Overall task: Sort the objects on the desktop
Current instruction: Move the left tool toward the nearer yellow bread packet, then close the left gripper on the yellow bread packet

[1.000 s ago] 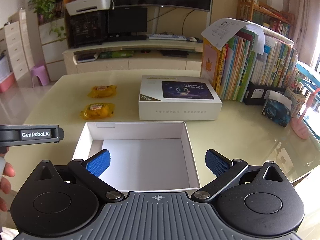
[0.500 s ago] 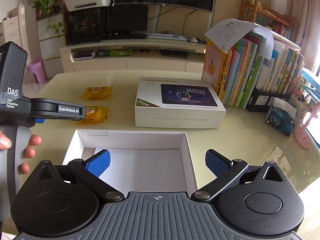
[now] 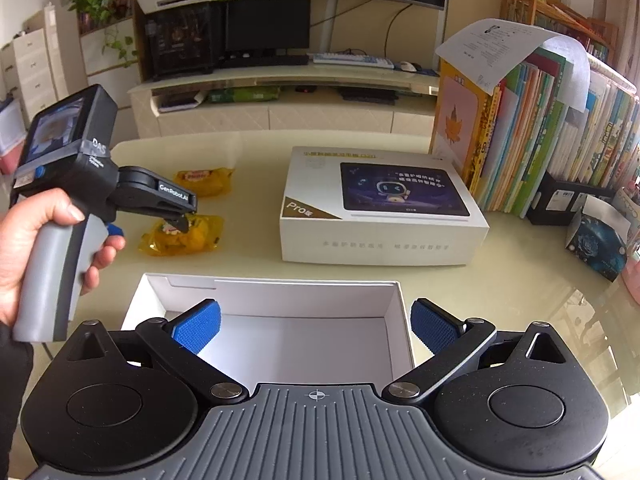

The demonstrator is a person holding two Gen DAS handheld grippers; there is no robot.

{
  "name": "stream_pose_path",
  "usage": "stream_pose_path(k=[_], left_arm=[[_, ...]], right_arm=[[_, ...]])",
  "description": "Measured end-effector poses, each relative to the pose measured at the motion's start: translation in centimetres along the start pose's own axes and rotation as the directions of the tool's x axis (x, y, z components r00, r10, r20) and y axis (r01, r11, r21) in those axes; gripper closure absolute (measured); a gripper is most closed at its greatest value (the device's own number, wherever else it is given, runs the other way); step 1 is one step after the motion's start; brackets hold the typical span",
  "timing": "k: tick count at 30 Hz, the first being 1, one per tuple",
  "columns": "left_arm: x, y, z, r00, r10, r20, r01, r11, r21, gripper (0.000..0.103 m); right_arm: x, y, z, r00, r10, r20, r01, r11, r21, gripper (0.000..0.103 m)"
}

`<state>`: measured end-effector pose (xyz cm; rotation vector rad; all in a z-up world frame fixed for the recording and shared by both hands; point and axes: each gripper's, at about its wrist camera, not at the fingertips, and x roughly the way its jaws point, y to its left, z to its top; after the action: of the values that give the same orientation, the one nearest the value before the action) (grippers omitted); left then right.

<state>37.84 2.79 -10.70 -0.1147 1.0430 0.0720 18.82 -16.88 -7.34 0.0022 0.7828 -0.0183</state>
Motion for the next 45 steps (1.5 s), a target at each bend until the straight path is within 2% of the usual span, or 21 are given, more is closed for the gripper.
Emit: stream_pose_path(k=[9, 17, 23, 35, 39, 45], left_arm=[[2.1, -0.6, 1.2, 0.999, -0.026, -0.027, 0.026, 1.000, 0.000, 0.000], [4.6, -1.9, 1.5, 0.998, 0.004, -0.070, -0.002, 0.999, 0.035, 0.000], [5.3, -2.9, 1.4, 0.997, 0.052, -0.053, -0.049, 0.996, 0.073, 0.000], [5.8, -4.4, 0.5, 0.992, 0.124, 0.028, -0.127, 0.985, 0.114, 0.000], [5.9, -4.2, 0.9, 0.993, 0.118, 0.013, -0.119, 0.987, 0.108, 0.000], [5.9, -3.3, 0.7, 0.997, 0.072, 0.019, -0.073, 0.992, 0.101, 0.000]], right_arm=[[1.6, -0.8, 0.1, 1.000, 0.005, -0.029, -0.004, 1.000, 0.021, 0.000], [2.2, -0.6, 0.2, 0.999, 0.007, -0.039, -0.006, 1.000, 0.023, 0.000], [2.6, -0.5, 0.2, 0.999, 0.008, -0.046, -0.007, 1.000, 0.025, 0.000], [3.2, -0.3, 0.3, 0.998, 0.021, -0.059, -0.019, 0.999, 0.028, 0.000], [2.7, -0.3, 0.3, 0.999, 0.025, -0.045, -0.024, 1.000, 0.018, 0.000], [2.6, -0.7, 0.4, 1.000, 0.003, -0.030, -0.002, 1.000, 0.015, 0.000]])
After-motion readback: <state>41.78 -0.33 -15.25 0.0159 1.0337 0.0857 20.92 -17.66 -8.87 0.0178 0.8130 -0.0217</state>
